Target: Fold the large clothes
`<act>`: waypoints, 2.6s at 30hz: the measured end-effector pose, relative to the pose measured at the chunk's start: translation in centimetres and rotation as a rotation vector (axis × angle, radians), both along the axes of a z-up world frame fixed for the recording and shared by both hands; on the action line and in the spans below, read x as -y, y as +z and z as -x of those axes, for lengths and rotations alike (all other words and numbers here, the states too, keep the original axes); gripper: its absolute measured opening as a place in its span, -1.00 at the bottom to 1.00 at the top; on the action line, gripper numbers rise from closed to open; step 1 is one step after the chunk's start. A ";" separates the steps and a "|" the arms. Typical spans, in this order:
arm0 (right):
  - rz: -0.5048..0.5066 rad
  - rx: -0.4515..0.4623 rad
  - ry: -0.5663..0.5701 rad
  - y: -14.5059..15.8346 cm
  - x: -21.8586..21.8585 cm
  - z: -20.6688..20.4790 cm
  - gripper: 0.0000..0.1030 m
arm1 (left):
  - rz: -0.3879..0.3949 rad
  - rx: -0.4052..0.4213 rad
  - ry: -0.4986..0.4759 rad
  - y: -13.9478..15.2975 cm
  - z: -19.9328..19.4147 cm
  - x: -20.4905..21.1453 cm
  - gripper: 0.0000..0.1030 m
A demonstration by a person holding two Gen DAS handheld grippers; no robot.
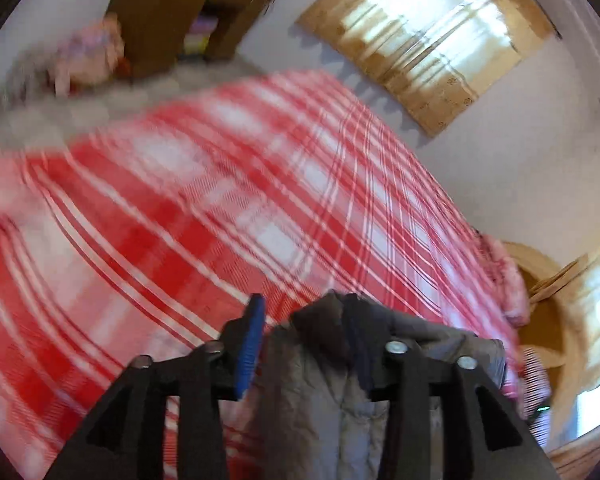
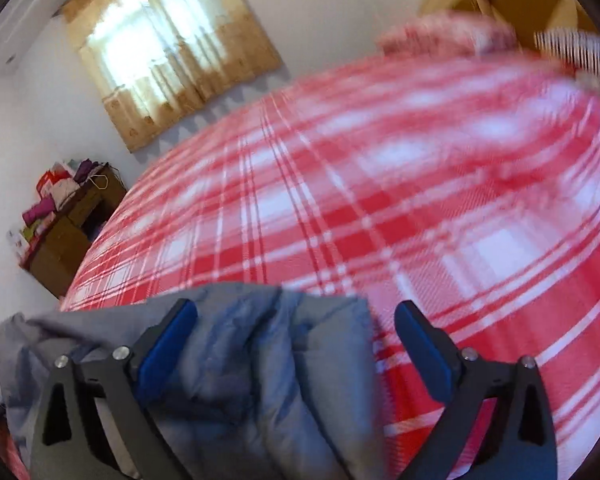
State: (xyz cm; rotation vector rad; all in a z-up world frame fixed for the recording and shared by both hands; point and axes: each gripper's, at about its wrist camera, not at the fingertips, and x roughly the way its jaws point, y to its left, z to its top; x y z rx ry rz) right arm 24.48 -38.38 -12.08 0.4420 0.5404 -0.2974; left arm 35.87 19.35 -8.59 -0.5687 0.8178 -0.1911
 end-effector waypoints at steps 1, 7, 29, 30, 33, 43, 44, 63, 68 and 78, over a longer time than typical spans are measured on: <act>0.034 0.027 -0.003 1.1 -0.3 0.8 0.94 | -0.024 0.023 0.007 1.0 0.7 0.0 -0.07; 0.275 0.102 0.182 9.2 -7.1 2.0 0.60 | -0.295 0.159 -0.071 5.1 4.6 7.3 -0.06; 0.285 -0.144 0.387 -3.4 -16.0 -8.8 -0.11 | -0.434 0.116 -0.158 -7.8 -1.3 22.5 -0.06; 0.273 -0.145 0.386 -3.5 -15.8 -8.8 -0.11 | -0.436 0.116 -0.149 -8.2 -1.4 22.5 -0.06; 0.229 -0.169 0.387 -4.0 -15.2 -9.3 -0.11 | -0.466 0.108 -0.145 -8.6 -1.6 23.2 -0.06; 0.079 -0.188 0.389 -4.9 -13.0 -9.7 -0.26 | -0.524 0.068 -0.153 -9.9 -2.2 24.1 -0.06; 0.059 -0.166 0.375 -4.6 -12.5 -9.3 -0.30 | -0.515 0.067 -0.153 -9.9 -2.3 24.0 -0.06; -0.022 -0.189 0.225 -5.8 -5.2 -7.2 -1.00 | -0.514 0.060 -0.171 -9.5 -2.4 24.0 -0.06; 0.052 -0.275 0.237 -4.3 -6.1 -7.3 -0.92 | -0.468 0.052 -0.216 -6.2 0.2 21.9 -0.06; 0.215 -0.055 0.444 3.2 -18.0 1.3 -0.69 | -0.402 0.154 -0.045 -1.9 9.4 11.4 0.26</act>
